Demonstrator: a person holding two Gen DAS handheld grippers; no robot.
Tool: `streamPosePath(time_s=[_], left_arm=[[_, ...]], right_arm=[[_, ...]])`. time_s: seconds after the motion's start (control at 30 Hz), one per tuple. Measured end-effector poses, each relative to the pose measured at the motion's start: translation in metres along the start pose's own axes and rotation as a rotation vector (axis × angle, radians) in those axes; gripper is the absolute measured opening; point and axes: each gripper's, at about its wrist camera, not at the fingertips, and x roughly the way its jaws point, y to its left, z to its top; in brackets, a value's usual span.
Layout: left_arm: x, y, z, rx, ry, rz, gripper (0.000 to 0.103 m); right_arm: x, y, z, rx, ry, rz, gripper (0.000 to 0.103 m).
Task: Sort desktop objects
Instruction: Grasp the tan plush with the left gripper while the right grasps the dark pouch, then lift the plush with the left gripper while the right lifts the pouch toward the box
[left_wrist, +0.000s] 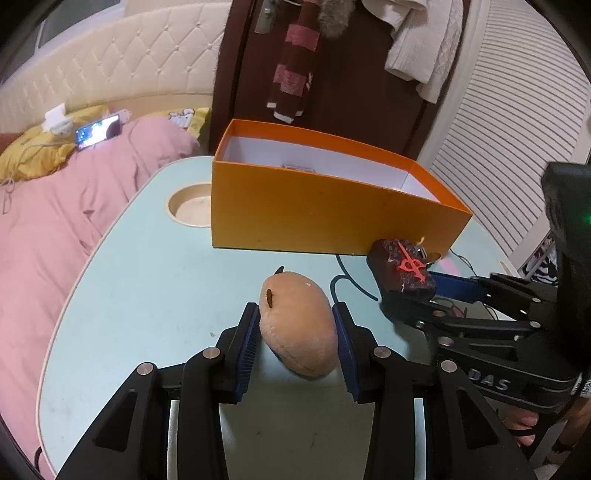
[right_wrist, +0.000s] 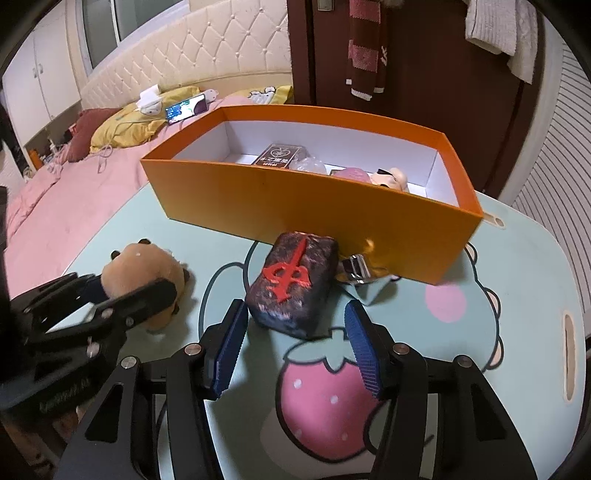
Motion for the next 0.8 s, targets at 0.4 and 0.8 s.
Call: streamPosePath(time_s=[0.4,0.8], left_arm=[[-0.002,0.002,-0.001,0.015,0.000,0.003,0.039],[-0.001,0.000,-0.001,0.026,-0.001,0.014,0.039]], right_arm=[[-0.002,0.006,-0.008,-0.034,0.011,0.010,0.042],[-0.020,-0.007,-0.032,-0.059,0.000,0.057,0.043]])
